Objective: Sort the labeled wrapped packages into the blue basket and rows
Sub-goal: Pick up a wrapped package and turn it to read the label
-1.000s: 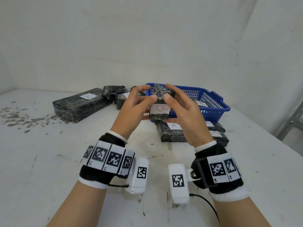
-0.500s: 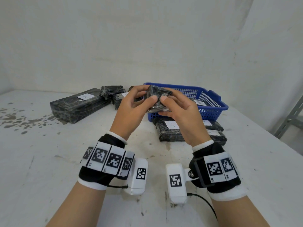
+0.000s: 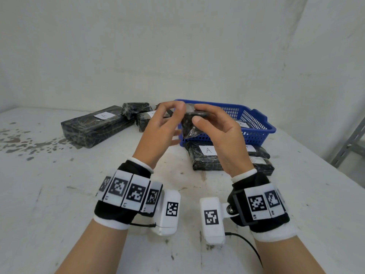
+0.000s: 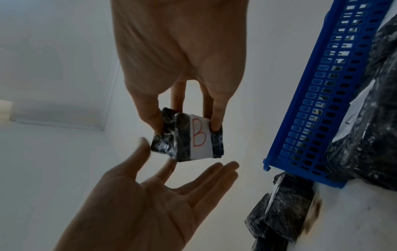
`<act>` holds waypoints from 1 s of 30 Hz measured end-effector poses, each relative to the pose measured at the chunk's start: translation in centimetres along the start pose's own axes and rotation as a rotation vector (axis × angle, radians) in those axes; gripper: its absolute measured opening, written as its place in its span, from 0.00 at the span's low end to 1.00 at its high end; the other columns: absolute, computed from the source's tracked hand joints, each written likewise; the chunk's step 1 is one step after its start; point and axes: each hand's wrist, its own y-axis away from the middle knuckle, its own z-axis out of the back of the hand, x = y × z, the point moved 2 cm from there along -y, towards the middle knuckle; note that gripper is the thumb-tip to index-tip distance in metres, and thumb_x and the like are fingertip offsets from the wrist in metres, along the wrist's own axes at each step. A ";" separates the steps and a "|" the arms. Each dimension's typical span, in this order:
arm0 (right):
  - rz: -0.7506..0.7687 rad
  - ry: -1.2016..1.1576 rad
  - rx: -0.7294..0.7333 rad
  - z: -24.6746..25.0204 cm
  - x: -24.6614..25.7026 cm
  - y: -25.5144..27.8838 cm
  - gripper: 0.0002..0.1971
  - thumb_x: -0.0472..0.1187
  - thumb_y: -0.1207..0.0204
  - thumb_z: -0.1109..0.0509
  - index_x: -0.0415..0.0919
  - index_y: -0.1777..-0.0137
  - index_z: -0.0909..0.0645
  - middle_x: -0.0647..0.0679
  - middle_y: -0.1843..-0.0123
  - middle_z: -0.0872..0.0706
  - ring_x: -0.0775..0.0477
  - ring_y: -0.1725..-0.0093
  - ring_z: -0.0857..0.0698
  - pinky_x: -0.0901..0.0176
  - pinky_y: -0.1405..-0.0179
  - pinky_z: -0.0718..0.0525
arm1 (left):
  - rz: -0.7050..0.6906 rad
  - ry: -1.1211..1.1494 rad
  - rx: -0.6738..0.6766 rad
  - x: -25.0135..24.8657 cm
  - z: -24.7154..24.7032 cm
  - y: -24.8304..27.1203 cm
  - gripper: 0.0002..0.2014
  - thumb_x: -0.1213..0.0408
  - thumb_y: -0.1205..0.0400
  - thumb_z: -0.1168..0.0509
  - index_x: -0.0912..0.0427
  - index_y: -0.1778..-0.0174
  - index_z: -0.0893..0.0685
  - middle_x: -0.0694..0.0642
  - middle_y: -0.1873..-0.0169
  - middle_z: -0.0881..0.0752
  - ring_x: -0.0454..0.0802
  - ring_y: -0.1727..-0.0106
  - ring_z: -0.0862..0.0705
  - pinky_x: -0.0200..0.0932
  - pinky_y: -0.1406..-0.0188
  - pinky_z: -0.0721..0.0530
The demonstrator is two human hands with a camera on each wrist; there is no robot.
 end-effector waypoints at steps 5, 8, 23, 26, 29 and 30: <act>-0.028 0.039 -0.004 0.0 0.0 0.1 0.21 0.41 0.18 0.28 0.50 0.26 0.21 0.52 0.27 0.17 0.68 0.37 0.16 0.56 0.34 0.16 | -0.024 0.086 -0.031 0.0 0.3 -0.2 0.14 0.72 0.16 0.36 0.56 0.36 0.25 0.55 0.51 0.12 0.49 0.56 0.12 0.42 0.61 0.13; -0.050 0.030 0.002 0.3 -0.2 -0.1 0.28 0.40 0.21 0.24 0.58 0.23 0.25 0.49 0.25 0.19 0.65 0.30 0.19 0.51 0.32 0.15 | -0.034 0.102 -0.044 0.1 0.3 -0.3 0.16 0.69 0.17 0.34 0.54 0.34 0.25 0.58 0.43 0.14 0.50 0.50 0.12 0.40 0.57 0.14; -0.118 -0.093 0.029 -0.4 0.0 -0.1 0.28 0.32 0.21 0.26 0.49 0.24 0.27 0.41 0.41 0.08 0.47 0.44 0.08 0.60 0.45 0.12 | -0.107 -0.006 -0.045 0.4 0.5 -0.6 0.06 0.72 0.18 0.33 0.59 0.49 0.18 0.56 0.53 0.12 0.50 0.53 0.14 0.40 0.55 0.16; -0.118 -0.088 0.033 -0.2 0.0 -0.1 0.28 0.32 0.21 0.26 0.48 0.23 0.27 0.41 0.43 0.08 0.42 0.43 0.09 0.60 0.46 0.11 | -0.062 0.024 -0.034 0.4 0.5 -0.5 0.03 0.71 0.18 0.33 0.60 0.51 0.19 0.63 0.51 0.12 0.53 0.57 0.14 0.45 0.56 0.15; -0.114 -0.076 0.036 -0.2 0.0 -0.1 0.28 0.33 0.21 0.26 0.48 0.22 0.27 0.42 0.44 0.07 0.43 0.44 0.08 0.59 0.47 0.11 | -0.054 0.028 -0.004 0.4 0.5 -0.5 0.04 0.73 0.17 0.35 0.61 0.51 0.21 0.64 0.50 0.13 0.53 0.56 0.14 0.43 0.56 0.15; -0.116 -0.078 0.035 -0.2 0.0 -0.1 0.27 0.34 0.20 0.26 0.50 0.23 0.26 0.41 0.44 0.07 0.43 0.45 0.08 0.58 0.47 0.10 | -0.047 0.044 0.009 0.3 0.5 -0.4 0.05 0.74 0.17 0.36 0.60 0.53 0.21 0.63 0.52 0.14 0.52 0.57 0.14 0.41 0.58 0.15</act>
